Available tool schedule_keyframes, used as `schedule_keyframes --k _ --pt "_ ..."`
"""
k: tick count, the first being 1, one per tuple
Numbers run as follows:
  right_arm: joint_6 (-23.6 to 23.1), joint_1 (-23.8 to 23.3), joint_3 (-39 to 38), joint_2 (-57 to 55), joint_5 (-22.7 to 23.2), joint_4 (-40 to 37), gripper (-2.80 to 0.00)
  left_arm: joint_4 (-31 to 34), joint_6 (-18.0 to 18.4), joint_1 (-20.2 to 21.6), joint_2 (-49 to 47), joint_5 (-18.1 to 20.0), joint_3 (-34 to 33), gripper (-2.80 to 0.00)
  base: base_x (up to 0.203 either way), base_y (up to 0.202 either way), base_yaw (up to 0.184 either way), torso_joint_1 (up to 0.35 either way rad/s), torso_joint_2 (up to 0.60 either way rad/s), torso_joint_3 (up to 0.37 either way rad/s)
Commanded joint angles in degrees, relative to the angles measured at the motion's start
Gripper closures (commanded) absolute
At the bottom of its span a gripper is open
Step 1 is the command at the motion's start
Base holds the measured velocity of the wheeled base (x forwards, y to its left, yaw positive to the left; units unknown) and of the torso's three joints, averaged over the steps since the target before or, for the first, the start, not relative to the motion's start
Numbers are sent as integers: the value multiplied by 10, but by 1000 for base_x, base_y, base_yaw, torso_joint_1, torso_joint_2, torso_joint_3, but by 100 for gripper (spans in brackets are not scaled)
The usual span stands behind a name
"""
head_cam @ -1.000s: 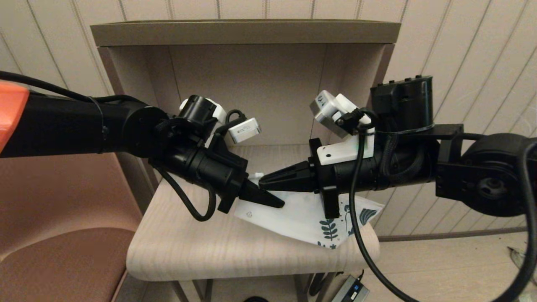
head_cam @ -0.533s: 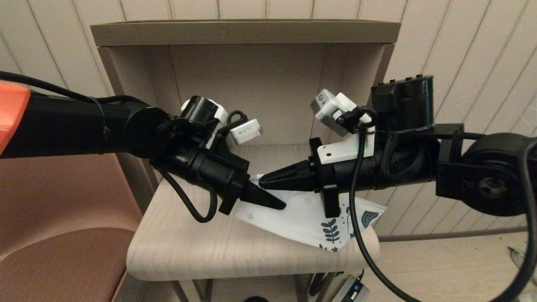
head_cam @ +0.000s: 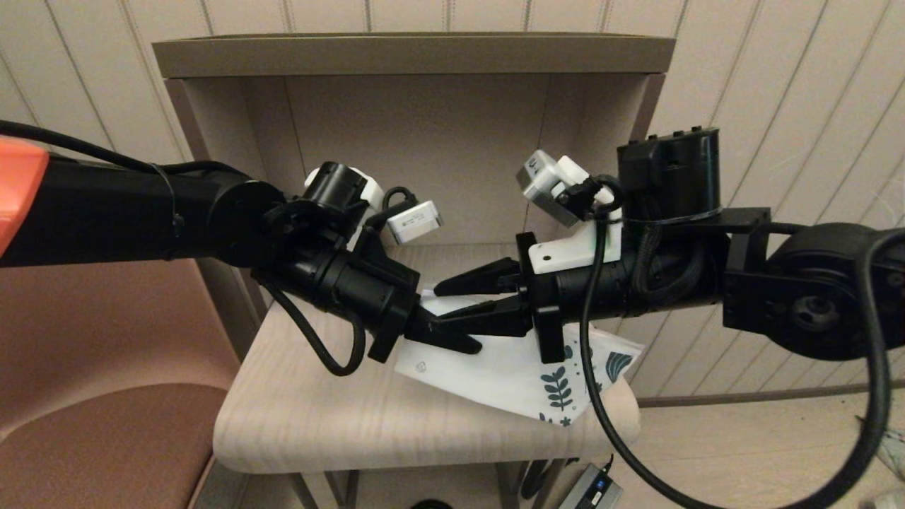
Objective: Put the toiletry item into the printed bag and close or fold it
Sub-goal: Close the strorage bag and place it on the desk
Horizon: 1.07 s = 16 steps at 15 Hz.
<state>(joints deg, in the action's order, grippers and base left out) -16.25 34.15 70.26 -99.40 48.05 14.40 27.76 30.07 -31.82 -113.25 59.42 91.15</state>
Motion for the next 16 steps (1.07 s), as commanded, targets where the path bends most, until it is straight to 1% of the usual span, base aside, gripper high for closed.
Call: schedule_keyframes --k 1,4,16 --pt "5 0 7 -14 2 7 0 2 2 0 1 3 1 0 0 0 0 0 0 0" --pt "25 -4 8 -17 2 22 0 1 2 0 2 3 0 0 0 0 0 0 0 0" --pt "21 -6 2 -11 1 23 0 1 3 0 2 2 -3 0 0 0 0 0 0 0"
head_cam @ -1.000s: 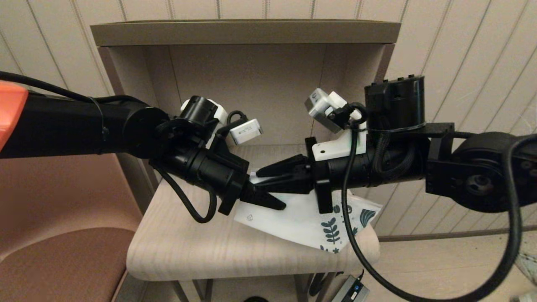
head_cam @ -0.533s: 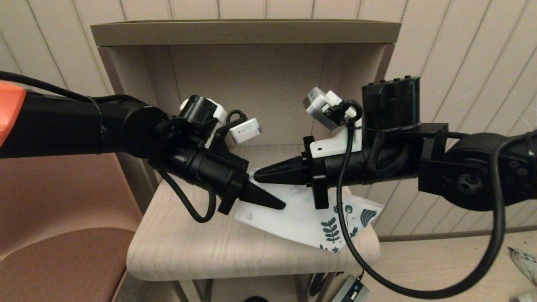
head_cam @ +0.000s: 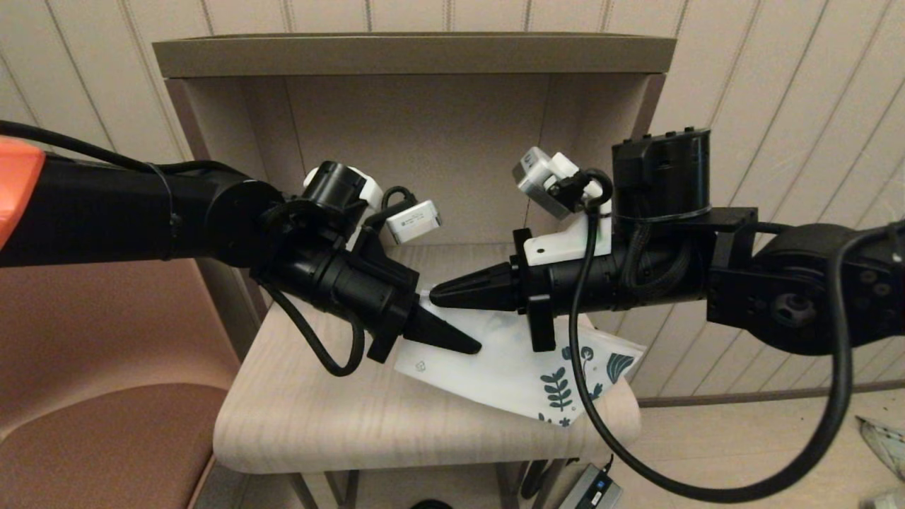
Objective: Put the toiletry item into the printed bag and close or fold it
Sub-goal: Close the strorage bag and place it on the desk
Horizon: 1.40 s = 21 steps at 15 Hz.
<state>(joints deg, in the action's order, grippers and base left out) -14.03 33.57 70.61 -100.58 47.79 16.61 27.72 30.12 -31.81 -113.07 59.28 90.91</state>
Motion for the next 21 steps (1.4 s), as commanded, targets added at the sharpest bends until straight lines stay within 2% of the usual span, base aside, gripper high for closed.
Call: schedule_keyframes --k 1,2,6,7,21 --pt "-2 3 -4 1 -2 1 0 1 1 0 0 4 0 0 0 0 0 0 0 0" --pt "-5 3 -9 1 -2 3 -280 1 1 0 0 4 0 0 0 0 0 0 0 0" --pt "-6 2 -6 2 -2 5 -280 1 1 0 0 4 1 0 0 0 0 0 0 0" --pt "-5 1 -6 1 -2 8 0 1 1 0 0 3 1 0 0 0 0 0 0 0" --pt "0 0 3 -2 -3 9 0 1 2 0 0 3 -2 0 0 0 0 0 0 0"
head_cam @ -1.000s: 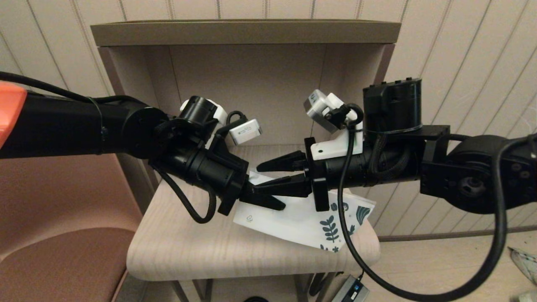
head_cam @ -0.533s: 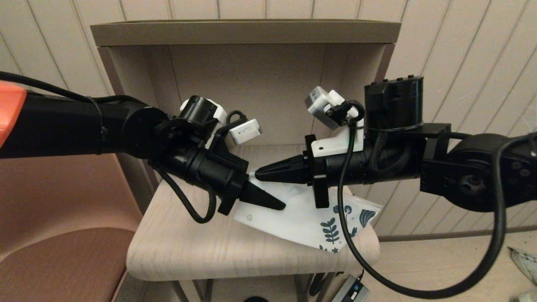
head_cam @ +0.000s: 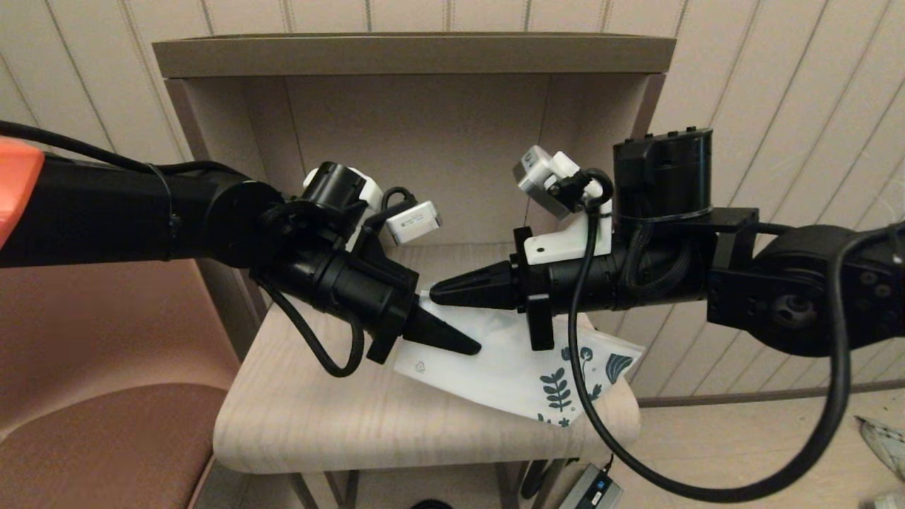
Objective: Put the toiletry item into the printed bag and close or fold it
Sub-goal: Close the strorage bag and place it on the desk
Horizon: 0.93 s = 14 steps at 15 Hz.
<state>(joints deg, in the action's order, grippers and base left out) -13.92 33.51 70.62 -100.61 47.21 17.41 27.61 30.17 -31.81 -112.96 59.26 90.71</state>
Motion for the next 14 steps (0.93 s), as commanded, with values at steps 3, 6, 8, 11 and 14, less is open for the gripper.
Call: schedule_keyframes --k 3,6,8,11,14 --pt "4 -1 7 -2 2 1 0 2 2 -1 1 3 0 0 0 0 0 0 0 0" --pt "17 -9 15 2 -5 0 0 2 2 -1 -1 3 -1 0 0 0 0 0 0 0" --pt "30 -17 22 5 -8 1 0 2 2 -1 0 3 -2 0 0 0 0 0 0 0" --pt "32 -21 22 7 -8 1 0 2 2 -1 0 3 -1 0 0 0 0 0 0 0" --pt "33 -20 22 7 -8 0 0 2 2 -1 0 3 -2 0 0 0 0 0 0 0"
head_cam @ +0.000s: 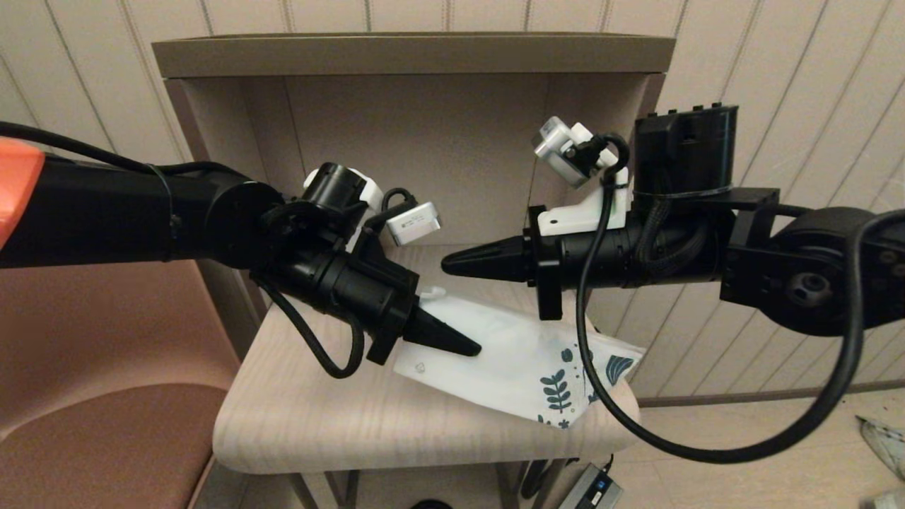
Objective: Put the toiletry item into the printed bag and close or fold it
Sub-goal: Close the strorage bag and place it on the desk
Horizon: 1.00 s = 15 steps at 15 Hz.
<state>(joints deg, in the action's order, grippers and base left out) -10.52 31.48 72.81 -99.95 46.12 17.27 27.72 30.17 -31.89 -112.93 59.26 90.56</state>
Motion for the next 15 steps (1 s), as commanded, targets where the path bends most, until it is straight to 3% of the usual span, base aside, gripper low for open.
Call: schedule_keyframes --k 1,2,3,7,8,15 --pt "1 1 -3 2 3 0 0 1 2 0 0 3 0 0 0 0 0 0 0 0" --pt "1 2 -5 5 3 -2 0 0 2 0 0 3 -3 0 0 0 0 0 0 0" --pt "0 3 -9 5 3 0 -280 0 2 0 0 3 -3 0 0 0 0 0 0 0" --pt "0 2 -13 12 4 -1 -280 0 2 0 -1 3 -4 0 0 0 0 0 0 0" --pt "0 2 -13 12 4 -1 0 0 2 1 -1 3 -4 0 0 0 0 0 0 0" --pt "-4 1 -13 10 3 3 0 0 2 0 0 2 -3 0 0 0 0 0 0 0"
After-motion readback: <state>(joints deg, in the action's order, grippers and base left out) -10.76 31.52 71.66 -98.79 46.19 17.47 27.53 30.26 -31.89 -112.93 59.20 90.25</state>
